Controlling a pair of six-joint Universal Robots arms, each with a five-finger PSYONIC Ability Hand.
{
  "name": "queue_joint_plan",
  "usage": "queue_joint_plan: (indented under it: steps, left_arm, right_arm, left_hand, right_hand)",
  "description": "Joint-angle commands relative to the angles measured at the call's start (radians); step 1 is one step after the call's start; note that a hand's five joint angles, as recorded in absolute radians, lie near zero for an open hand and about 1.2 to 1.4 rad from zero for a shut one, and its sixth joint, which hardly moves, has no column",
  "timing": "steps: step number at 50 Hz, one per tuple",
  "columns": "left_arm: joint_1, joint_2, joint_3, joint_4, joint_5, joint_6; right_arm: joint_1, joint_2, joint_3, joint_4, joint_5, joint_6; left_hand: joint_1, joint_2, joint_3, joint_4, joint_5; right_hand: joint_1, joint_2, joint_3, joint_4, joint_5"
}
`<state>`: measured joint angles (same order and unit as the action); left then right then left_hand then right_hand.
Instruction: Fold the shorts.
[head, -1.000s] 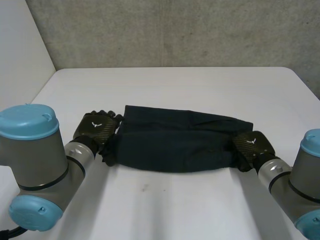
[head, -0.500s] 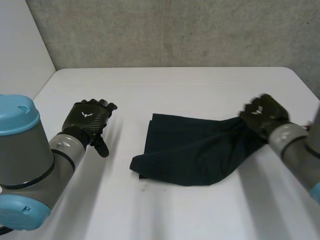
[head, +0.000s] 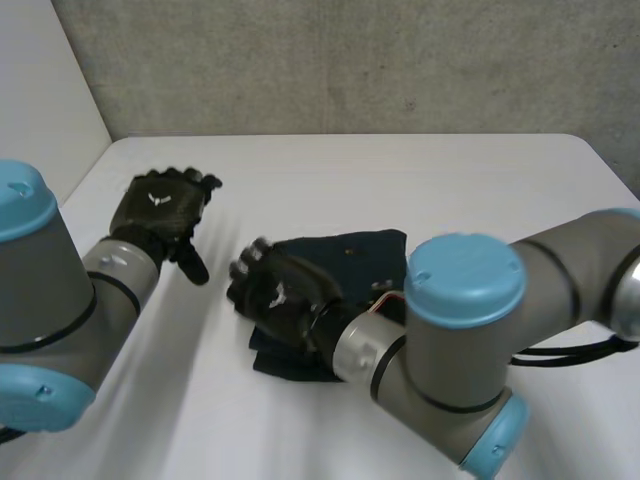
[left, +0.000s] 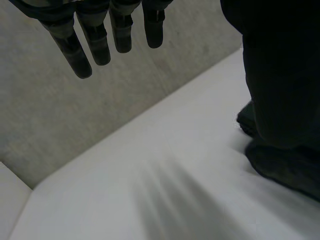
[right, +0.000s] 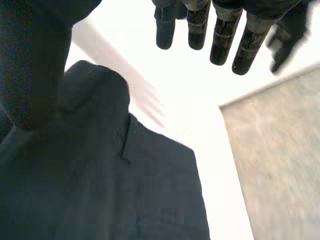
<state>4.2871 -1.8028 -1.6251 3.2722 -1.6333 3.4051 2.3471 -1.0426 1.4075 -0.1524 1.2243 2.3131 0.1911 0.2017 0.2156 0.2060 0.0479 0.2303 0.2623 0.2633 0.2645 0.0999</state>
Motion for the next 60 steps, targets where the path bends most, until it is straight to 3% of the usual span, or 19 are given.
queue_joint_plan:
  steps: [1,3,7,13,18,26,32,42,46,47,52,56,60]
  left_arm:
    - [-0.021,-0.006,0.103,0.0,0.001,-0.035]
    - [-0.039,-0.015,0.128,0.0,0.003,-0.052]
    - [-0.09,-0.073,0.185,-0.008,0.036,-0.099]
    - [-0.191,-0.24,0.261,-0.086,0.078,-0.126]
    - [-0.219,-0.369,0.329,-0.178,0.066,-0.124]
    - [-0.214,-0.461,0.37,-0.325,-0.071,-0.115]
    - [-0.211,-0.449,0.341,-0.332,-0.094,-0.115]
    - [-0.227,-0.163,0.353,-0.324,-0.088,-0.119]
    - [-0.201,-0.014,0.383,-0.325,-0.079,-0.116]
    - [-0.188,0.006,0.392,-0.33,-0.074,-0.116]
    - [-0.029,0.109,0.448,-0.46,-0.013,-0.121]
    - [0.055,0.134,0.478,-0.571,0.059,-0.127]
    - [0.069,0.14,0.484,-0.586,0.086,-0.144]
  right_arm:
    - [-0.143,-0.187,0.045,0.01,0.109,0.573]
    - [-0.196,-0.226,0.05,0.04,0.113,0.717]
    - [-0.271,-0.234,0.042,0.153,0.116,0.796]
    - [-0.29,-0.123,-0.002,0.24,0.149,0.778]
    - [-0.292,0.01,-0.051,0.248,0.158,0.741]
    - [-0.289,0.154,-0.096,0.26,0.17,0.645]
    - [-0.289,0.158,-0.096,0.263,0.208,0.571]
    - [-0.302,-0.075,-0.093,0.218,0.23,0.582]
    - [-0.325,-0.218,-0.099,0.18,0.329,0.598]
    - [-0.339,-0.279,-0.107,0.18,0.387,0.601]
    - [-0.387,-0.393,-0.134,0.243,0.506,0.592]
    - [-0.414,-0.416,-0.151,0.339,0.472,0.603]
    - [-0.42,-0.432,-0.153,0.381,0.423,0.624]
  left_hand:
    - [-0.017,-0.027,-0.041,-0.031,-0.048]
    - [-0.013,-0.023,-0.037,-0.028,-0.044]
    - [-0.016,-0.026,-0.04,-0.031,-0.047]
    - [-0.01,-0.02,-0.034,-0.025,-0.041]
    - [-0.007,-0.018,-0.031,-0.022,-0.038]
    - [-0.004,-0.015,-0.028,-0.019,-0.035]
    - [-0.004,-0.015,-0.028,-0.019,-0.035]
    - [-0.016,-0.026,-0.04,-0.031,-0.047]
    - [-0.016,-0.026,-0.04,-0.031,-0.047]
    - [-0.013,-0.023,-0.037,-0.028,-0.044]
    - [0.002,-0.009,-0.023,-0.013,-0.029]
    - [-0.001,-0.012,-0.026,-0.016,-0.032]
    - [-0.01,-0.02,-0.034,-0.025,-0.041]
  right_hand:
    - [-0.056,-0.088,-0.089,-0.09,-0.1]
    - [-0.056,-0.088,-0.089,-0.09,-0.1]
    - [-0.056,-0.088,-0.089,-0.09,-0.1]
    - [-0.056,-0.088,-0.089,-0.09,-0.1]
    - [-0.056,-0.088,-0.089,-0.09,-0.1]
    - [-0.056,-0.088,-0.089,-0.09,-0.1]
    - [-0.056,-0.088,-0.089,-0.09,-0.1]
    - [-0.056,-0.088,-0.089,-0.09,-0.1]
    - [-0.056,-0.088,-0.089,-0.09,-0.1]
    - [-0.056,-0.088,-0.089,-0.09,-0.1]
    - [-0.056,-0.088,-0.089,-0.09,-0.1]
    - [-0.056,-0.088,-0.089,-0.09,-0.1]
    - [-0.056,-0.088,-0.089,-0.09,-0.1]
